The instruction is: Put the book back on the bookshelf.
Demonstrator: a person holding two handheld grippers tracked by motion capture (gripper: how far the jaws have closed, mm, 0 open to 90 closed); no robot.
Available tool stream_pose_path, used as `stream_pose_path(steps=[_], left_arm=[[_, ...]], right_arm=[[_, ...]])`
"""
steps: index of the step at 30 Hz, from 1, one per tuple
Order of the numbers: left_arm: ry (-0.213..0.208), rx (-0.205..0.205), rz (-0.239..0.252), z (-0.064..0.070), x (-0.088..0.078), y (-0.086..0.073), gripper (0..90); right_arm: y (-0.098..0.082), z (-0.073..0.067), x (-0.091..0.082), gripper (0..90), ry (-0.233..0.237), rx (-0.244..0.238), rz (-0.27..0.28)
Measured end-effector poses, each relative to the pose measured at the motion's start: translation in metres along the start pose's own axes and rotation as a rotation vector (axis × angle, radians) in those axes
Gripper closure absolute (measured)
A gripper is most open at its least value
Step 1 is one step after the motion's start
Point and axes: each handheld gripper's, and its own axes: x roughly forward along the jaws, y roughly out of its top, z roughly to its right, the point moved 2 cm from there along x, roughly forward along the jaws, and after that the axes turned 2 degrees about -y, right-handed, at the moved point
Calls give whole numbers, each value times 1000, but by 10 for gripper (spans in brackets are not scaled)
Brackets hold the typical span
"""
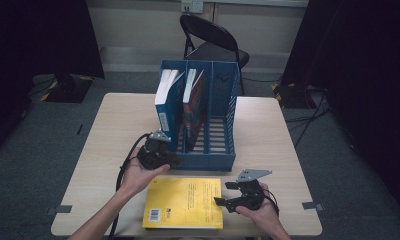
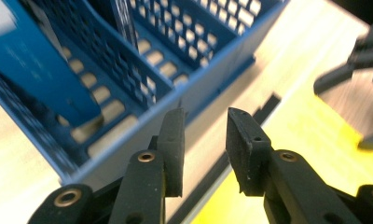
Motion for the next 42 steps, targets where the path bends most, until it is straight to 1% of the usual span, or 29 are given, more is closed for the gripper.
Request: stream_pose_path(steps=[1,2,3,4,5,7,8,9,11,12,13,14,15,17,19,21,22,25,26,28,29,30,32,33,34,37,39,41,42], left_arm=[[0,0,0,0,0,0,678],[-2,-13,5,0,1,-4,675],[-4,-16,1,1,2,-8,675],[3,-9,-11,1,3,-14,675],[-14,-15,-20,1,5,-20,671],[-14,-18,-17,1,6,-23,669],[-12,-11,-46,1,9,-28,662],[-12,-11,-46,1,9,-28,660],[-18,-9,-57,1,11,-33,651],[-12,1,-75,2,13,-36,651],[4,4,-84,3,15,-40,625],[-8,2,-86,2,16,-44,625],[-32,-9,-76,2,16,-47,623],[-22,-8,-76,1,13,-48,601],[-27,-11,-69,0,13,-51,564],[-40,-6,-42,-1,13,-55,558],[-41,-14,-26,-1,14,-56,550],[-47,-1,-15,0,15,-58,520],[-48,-3,1,0,16,-59,514],[-54,1,3,0,16,-59,514],[-58,13,4,0,16,-59,515],[-59,6,15,0,16,-61,514],[-59,22,27,0,16,-63,515],[-66,20,28,1,15,-64,531],[-74,13,7,1,11,-65,540],[-80,15,6,3,9,-68,562],[-88,12,23,5,5,-75,576],[-92,15,17,6,3,-77,583],[-83,20,17,8,0,-80,593]], right_arm=[[0,0,0,248,0,0,0],[0,0,0,250,-6,0,0],[0,0,0,250,-6,0,0],[1,-1,0,254,-8,-1,1],[1,-1,1,254,-8,0,1],[1,-1,1,254,-7,1,1],[1,-2,1,261,-10,-2,2],[1,-2,1,267,-10,-5,3],[2,-3,2,273,-10,-7,2],[2,-4,2,275,-9,-10,2],[2,-5,2,288,-6,-9,0],[2,-5,2,288,-6,-9,0],[3,-5,3,292,-6,-8,-1],[3,-6,4,294,-8,-6,-4],[4,-8,5,301,-5,-12,-9],[4,-9,6,299,-2,-13,-10],[5,-10,6,298,-9,-14,-12],[5,-11,6,299,-16,-11,-18],[6,-11,6,300,-21,-16,-22],[6,-12,7,300,-25,-15,-24],[7,-12,7,301,-27,-9,-28],[7,-12,7,302,-29,-8,-31],[8,-13,8,305,-39,-15,-34],[9,-14,8,325,-47,-21,-33],[10,-14,9,335,-51,-22,-32],[13,-15,11,348,-55,-28,-33],[17,-15,16,365,-50,-35,-29],[18,-15,17,370,-49,-37,-30],[21,-16,21,380,-49,-48,-34]])
